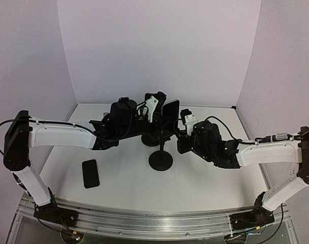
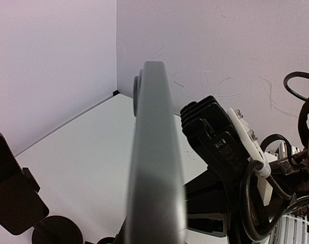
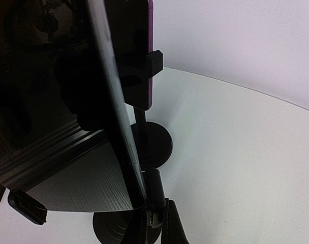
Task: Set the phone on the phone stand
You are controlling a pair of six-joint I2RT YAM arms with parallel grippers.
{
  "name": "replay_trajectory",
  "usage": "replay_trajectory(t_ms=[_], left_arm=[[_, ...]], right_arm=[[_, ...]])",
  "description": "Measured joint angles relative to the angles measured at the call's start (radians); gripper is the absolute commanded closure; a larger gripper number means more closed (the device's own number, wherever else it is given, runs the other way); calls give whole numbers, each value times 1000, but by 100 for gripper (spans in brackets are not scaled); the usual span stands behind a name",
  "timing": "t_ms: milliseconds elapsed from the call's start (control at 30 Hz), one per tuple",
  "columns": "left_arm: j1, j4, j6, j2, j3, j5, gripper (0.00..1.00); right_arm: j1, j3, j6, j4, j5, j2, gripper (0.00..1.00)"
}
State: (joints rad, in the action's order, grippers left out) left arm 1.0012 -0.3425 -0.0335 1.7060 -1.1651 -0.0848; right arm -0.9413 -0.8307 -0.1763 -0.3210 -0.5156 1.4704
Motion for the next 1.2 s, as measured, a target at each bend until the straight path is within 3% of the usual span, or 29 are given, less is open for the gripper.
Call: replay_trajectory(t_ms=[967, 1200], left_arm=[[-8, -12, -16, 13, 4, -28, 100], [-8, 12, -15, 17, -13, -38, 100]], right_arm=[[10, 15, 8, -27, 32, -1, 100], [17, 37, 21, -41, 55, -14, 85]])
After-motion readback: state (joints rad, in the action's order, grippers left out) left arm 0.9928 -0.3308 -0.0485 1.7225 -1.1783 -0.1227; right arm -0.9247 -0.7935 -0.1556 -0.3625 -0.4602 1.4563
